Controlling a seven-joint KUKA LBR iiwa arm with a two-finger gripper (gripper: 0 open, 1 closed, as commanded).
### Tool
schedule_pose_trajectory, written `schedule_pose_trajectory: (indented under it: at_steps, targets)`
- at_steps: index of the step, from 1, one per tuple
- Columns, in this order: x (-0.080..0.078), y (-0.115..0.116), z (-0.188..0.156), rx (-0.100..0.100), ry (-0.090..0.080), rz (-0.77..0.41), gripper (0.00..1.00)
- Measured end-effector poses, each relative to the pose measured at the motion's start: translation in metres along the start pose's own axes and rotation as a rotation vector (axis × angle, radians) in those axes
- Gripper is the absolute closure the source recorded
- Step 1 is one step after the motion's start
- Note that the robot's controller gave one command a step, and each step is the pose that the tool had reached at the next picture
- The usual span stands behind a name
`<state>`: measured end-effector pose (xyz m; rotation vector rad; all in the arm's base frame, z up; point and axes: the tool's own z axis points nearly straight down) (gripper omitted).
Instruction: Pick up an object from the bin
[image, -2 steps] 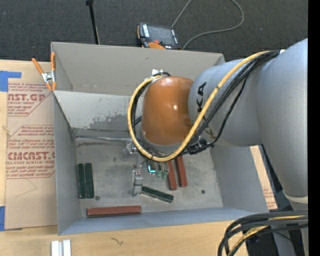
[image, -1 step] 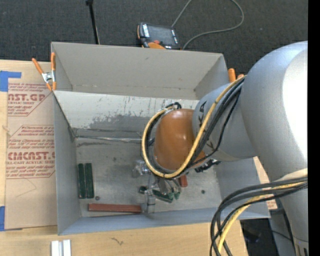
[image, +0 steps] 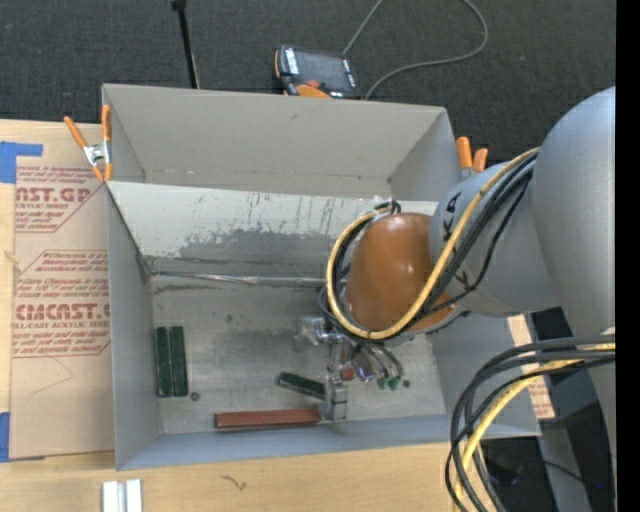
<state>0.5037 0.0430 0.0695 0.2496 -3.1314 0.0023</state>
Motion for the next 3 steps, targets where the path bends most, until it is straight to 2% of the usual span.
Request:
schedule_pose_trajectory:
  at_steps: [1,2,3]
  targets:
    - [-0.001,0.002,-0.003,-0.002,-0.001,-0.003,1.00]
    - [-0.019,0.020,-0.120,-0.001,-0.008,-0.300,1.00]
    - [-0.022,0.002,-0.163,-0.001,-0.005,-0.496,1.00]
